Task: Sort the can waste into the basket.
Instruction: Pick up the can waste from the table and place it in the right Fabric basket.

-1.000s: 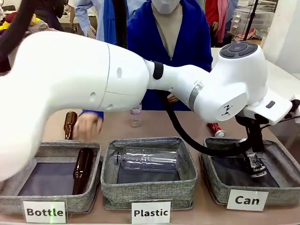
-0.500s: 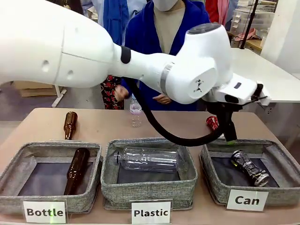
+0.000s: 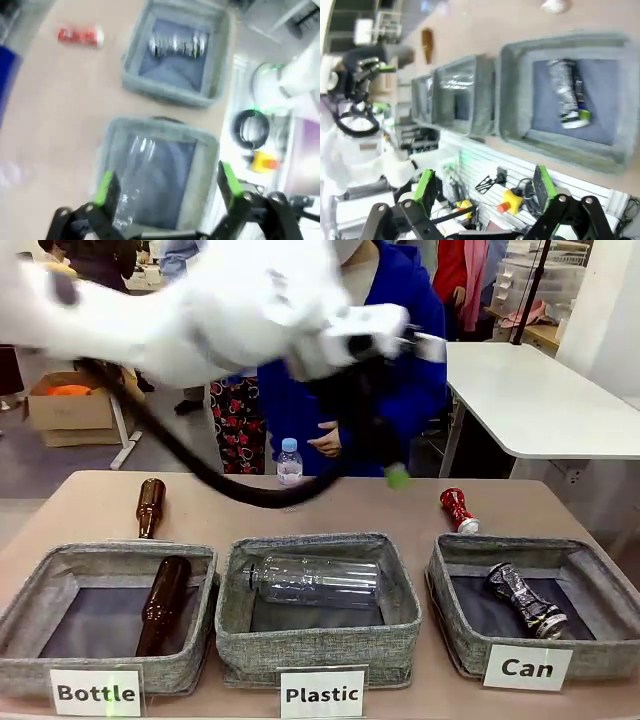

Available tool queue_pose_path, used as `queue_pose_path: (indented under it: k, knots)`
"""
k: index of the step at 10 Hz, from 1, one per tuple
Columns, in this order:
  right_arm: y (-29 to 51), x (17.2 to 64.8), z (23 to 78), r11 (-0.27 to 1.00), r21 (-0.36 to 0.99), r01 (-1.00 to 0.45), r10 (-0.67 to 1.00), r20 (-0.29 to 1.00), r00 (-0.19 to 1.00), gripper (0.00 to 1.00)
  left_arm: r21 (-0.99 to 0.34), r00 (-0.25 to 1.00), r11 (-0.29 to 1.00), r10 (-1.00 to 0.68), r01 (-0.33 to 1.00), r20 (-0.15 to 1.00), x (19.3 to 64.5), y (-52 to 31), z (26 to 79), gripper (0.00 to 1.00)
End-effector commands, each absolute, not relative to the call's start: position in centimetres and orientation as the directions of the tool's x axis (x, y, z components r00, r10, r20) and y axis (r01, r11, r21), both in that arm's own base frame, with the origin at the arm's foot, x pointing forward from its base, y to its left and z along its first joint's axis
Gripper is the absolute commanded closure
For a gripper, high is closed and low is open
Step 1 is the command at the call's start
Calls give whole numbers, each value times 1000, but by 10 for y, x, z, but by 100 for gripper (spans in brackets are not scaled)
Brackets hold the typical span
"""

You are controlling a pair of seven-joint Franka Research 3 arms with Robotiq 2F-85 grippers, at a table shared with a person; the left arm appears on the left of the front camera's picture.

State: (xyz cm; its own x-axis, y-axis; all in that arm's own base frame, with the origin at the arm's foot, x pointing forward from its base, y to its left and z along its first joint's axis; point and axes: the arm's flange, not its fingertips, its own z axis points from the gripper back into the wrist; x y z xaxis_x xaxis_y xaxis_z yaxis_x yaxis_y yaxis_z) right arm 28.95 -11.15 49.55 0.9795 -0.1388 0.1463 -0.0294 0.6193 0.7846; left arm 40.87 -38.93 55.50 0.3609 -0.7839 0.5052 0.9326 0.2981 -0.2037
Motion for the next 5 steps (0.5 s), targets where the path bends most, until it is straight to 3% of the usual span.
queue_pose_path:
  k: [1,3,5]
  knots:
    - [-90,323,499,514,858,7,-59,27,998,0,-372,597,467,-600,802,533,363,-246,548,0]
    - [-72,336,483,377,918,120,51,-150,987,0,-700,861,502,-269,508,432,355,-136,528,0]
    - [-81,353,466,292,931,219,-26,-221,975,0,-858,933,383,-27,342,359,331,-32,487,0]
